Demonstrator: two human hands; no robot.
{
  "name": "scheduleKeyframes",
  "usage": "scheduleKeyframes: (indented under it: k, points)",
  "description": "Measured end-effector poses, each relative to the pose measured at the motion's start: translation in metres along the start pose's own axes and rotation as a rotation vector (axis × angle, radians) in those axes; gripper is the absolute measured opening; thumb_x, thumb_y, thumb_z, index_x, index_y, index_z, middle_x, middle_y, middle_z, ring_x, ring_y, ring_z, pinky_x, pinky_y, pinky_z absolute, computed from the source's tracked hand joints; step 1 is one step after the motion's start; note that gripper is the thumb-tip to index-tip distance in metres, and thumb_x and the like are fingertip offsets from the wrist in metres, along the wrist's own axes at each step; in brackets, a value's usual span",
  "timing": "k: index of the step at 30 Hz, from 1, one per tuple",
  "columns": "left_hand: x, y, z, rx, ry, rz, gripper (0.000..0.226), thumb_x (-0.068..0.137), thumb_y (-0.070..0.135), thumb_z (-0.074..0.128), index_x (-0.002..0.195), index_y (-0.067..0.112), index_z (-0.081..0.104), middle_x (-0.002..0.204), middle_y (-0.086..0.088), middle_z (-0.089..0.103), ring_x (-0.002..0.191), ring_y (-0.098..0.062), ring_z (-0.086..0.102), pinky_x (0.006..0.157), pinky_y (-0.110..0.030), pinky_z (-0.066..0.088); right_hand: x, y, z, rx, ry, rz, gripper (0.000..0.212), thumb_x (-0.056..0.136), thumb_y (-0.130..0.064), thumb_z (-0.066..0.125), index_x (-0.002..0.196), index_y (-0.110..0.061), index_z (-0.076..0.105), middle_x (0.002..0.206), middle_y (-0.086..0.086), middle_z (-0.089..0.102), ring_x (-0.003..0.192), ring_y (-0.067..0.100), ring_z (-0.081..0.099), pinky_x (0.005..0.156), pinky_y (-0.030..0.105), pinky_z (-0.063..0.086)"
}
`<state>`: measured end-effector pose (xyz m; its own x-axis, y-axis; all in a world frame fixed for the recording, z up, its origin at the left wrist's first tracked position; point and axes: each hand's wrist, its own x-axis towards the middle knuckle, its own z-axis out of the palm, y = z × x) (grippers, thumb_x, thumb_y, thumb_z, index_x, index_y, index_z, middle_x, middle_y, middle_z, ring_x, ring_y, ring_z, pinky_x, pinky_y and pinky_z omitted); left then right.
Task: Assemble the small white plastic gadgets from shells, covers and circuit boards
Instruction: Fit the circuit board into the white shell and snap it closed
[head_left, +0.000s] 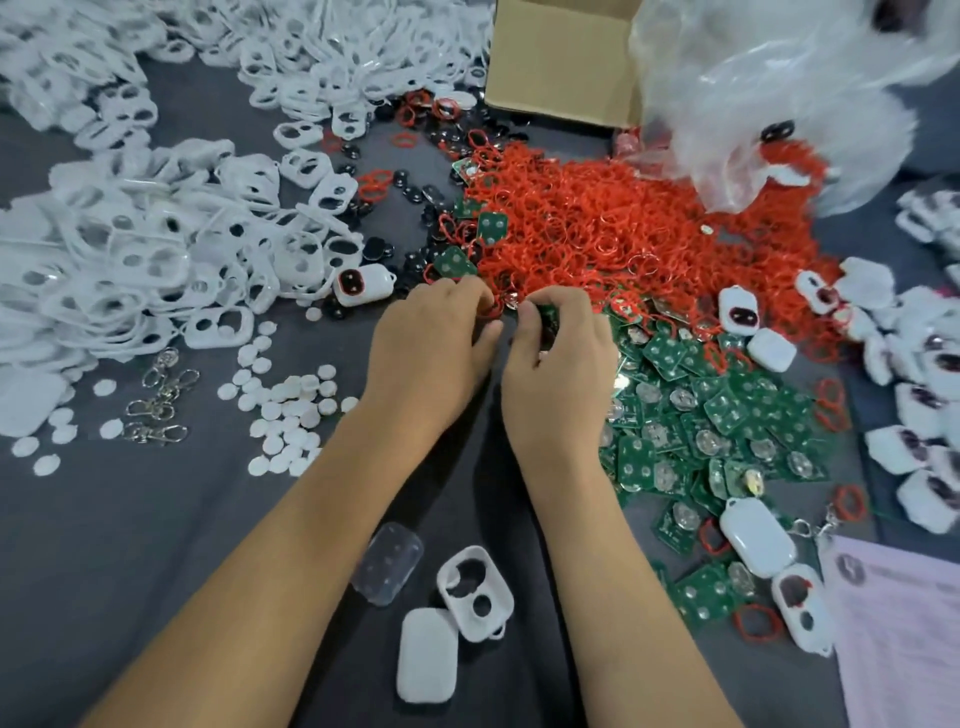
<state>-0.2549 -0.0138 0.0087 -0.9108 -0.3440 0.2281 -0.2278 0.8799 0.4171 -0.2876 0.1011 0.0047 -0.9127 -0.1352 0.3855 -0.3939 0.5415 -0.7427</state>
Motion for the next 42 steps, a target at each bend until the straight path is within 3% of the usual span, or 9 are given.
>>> scheduleKeyframes:
  k: [3, 9, 13, 16, 22, 26, 29, 32, 42]
  points:
    - [0.001, -0.004, 0.002, 0.046, -0.006, -0.008, 0.031, 0.102, 0.039, 0.057, 0.128, 0.024, 0.065, 0.115, -0.004, 0.064, 0.111, -0.028, 0.057, 0.090, -0.041, 0.041, 0.000, 0.000, 0.002, 0.007, -0.027, 0.011, 0.012, 0.104, -0.023, 0.056, 0.109, -0.016, 0.065, 0.100, -0.003, 0.066, 0.096, 0.024, 0.053, 0.089, 0.047, 0.043]
    - [0.000, -0.001, 0.003, 0.014, 0.057, 0.024, 0.019, 0.103, 0.033, 0.058, 0.113, 0.023, 0.070, 0.107, 0.000, 0.062, 0.108, -0.025, 0.056, 0.089, -0.038, 0.039, -0.001, 0.003, 0.003, 0.010, -0.023, 0.006, 0.012, 0.104, -0.022, 0.057, 0.110, -0.016, 0.065, 0.102, 0.000, 0.067, 0.097, 0.024, 0.053, 0.088, 0.043, 0.042]
    - [-0.001, 0.000, -0.001, -0.104, 0.155, -0.001, 0.014, 0.100, 0.029, 0.062, 0.107, 0.019, 0.070, 0.103, -0.001, 0.060, 0.104, -0.023, 0.055, 0.080, -0.034, 0.042, -0.002, 0.003, 0.004, 0.021, -0.037, -0.014, 0.012, 0.104, -0.022, 0.056, 0.111, -0.017, 0.064, 0.101, -0.001, 0.066, 0.096, 0.023, 0.053, 0.086, 0.041, 0.042]
    - [-0.003, 0.002, -0.003, -0.183, 0.222, -0.016, 0.013, 0.103, 0.025, 0.059, 0.108, 0.016, 0.065, 0.112, -0.002, 0.056, 0.108, -0.021, 0.054, 0.072, -0.035, 0.047, -0.003, 0.002, 0.004, 0.070, -0.039, -0.018, 0.012, 0.105, -0.022, 0.056, 0.113, -0.018, 0.063, 0.101, -0.004, 0.067, 0.093, 0.021, 0.060, 0.081, 0.040, 0.048]
    - [-0.008, 0.004, -0.001, -0.376, 0.196, -0.046, 0.016, 0.108, 0.031, 0.052, 0.109, 0.017, 0.059, 0.110, 0.006, 0.059, 0.105, -0.016, 0.056, 0.082, -0.039, 0.047, -0.005, -0.003, 0.005, 0.183, -0.115, -0.079, 0.030, 0.100, -0.010, 0.052, 0.128, -0.015, 0.057, 0.112, -0.011, 0.064, 0.092, 0.007, 0.060, 0.076, 0.005, 0.038]
    - [-0.006, 0.000, -0.001, -0.367, 0.169, -0.105, 0.019, 0.107, 0.040, 0.052, 0.109, 0.022, 0.059, 0.104, 0.011, 0.064, 0.101, -0.012, 0.060, 0.082, -0.043, 0.050, -0.005, -0.002, 0.008, 0.194, -0.125, -0.081, 0.033, 0.099, -0.005, 0.052, 0.130, -0.016, 0.057, 0.112, -0.016, 0.062, 0.094, 0.007, 0.061, 0.077, 0.003, 0.037]
    - [-0.005, -0.001, -0.003, -0.465, 0.212, -0.106, 0.021, 0.110, 0.037, 0.047, 0.111, 0.017, 0.054, 0.094, 0.011, 0.063, 0.089, -0.013, 0.062, 0.077, -0.048, 0.051, -0.004, 0.002, 0.010, 0.210, -0.080, -0.071, 0.030, 0.100, -0.005, 0.054, 0.128, -0.015, 0.058, 0.103, -0.032, 0.055, 0.088, -0.013, 0.057, 0.075, 0.002, 0.038]
    - [-0.005, 0.001, -0.004, -0.536, 0.234, -0.091, 0.017, 0.111, 0.030, 0.046, 0.114, 0.014, 0.053, 0.095, 0.009, 0.065, 0.087, -0.012, 0.064, 0.077, -0.048, 0.053, -0.003, 0.004, 0.011, 0.218, -0.038, -0.082, 0.028, 0.099, -0.003, 0.056, 0.125, -0.012, 0.060, 0.098, -0.036, 0.053, 0.083, -0.024, 0.052, 0.071, -0.001, 0.035]
    - [-0.004, -0.005, 0.003, -0.595, 0.224, -0.056, 0.016, 0.111, 0.028, 0.048, 0.115, 0.016, 0.058, 0.090, 0.017, 0.065, 0.087, -0.003, 0.066, 0.080, -0.042, 0.055, -0.003, 0.003, 0.013, 0.255, -0.076, -0.024, 0.027, 0.098, -0.011, 0.066, 0.124, -0.017, 0.059, 0.096, -0.046, 0.058, 0.078, -0.013, 0.059, 0.069, 0.003, 0.040]
